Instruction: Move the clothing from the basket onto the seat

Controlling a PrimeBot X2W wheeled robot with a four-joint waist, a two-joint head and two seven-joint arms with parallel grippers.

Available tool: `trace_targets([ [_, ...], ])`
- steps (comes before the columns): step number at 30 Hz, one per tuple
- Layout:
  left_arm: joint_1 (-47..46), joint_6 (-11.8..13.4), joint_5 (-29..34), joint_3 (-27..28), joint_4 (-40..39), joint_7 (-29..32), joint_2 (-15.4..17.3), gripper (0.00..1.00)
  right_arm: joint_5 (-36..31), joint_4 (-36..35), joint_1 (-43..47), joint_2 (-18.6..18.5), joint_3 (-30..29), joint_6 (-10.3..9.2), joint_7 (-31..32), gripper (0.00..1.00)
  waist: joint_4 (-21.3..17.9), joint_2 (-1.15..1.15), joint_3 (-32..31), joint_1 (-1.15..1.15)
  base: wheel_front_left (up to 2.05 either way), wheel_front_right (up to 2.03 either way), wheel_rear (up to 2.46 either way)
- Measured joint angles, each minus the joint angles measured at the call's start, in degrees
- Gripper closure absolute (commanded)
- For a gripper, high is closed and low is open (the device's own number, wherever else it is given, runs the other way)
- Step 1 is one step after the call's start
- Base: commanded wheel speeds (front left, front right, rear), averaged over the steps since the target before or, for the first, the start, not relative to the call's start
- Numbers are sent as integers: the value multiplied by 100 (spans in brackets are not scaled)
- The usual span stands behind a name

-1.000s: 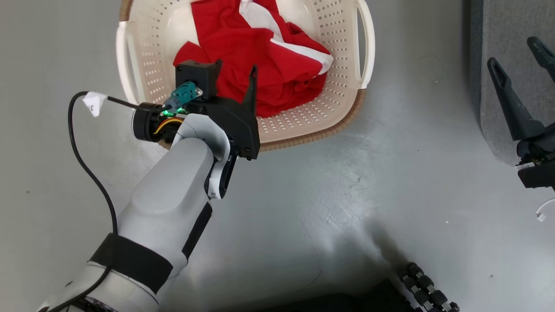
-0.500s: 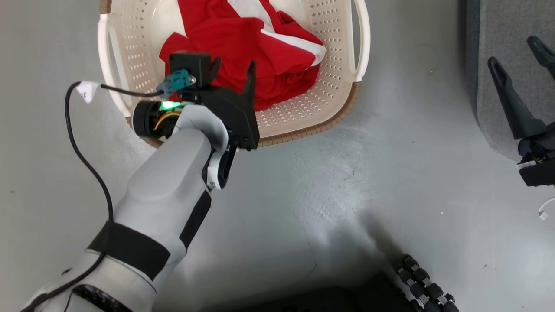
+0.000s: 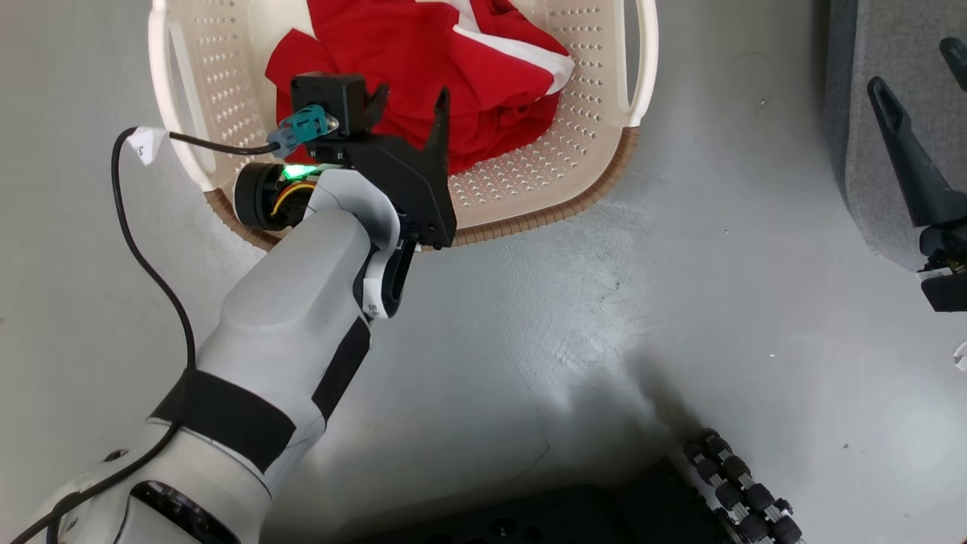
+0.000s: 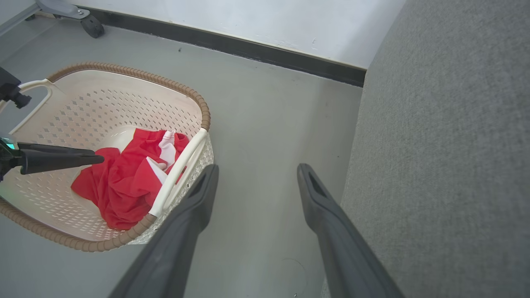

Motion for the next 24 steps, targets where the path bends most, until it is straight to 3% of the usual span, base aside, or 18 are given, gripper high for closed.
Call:
trace_targets([
  [24,-609,-1,-773,-589,422,-376,0,0,-64,-291,-93,-215,-126,-99,-108,0,-60,0,605,0,0,0,0],
])
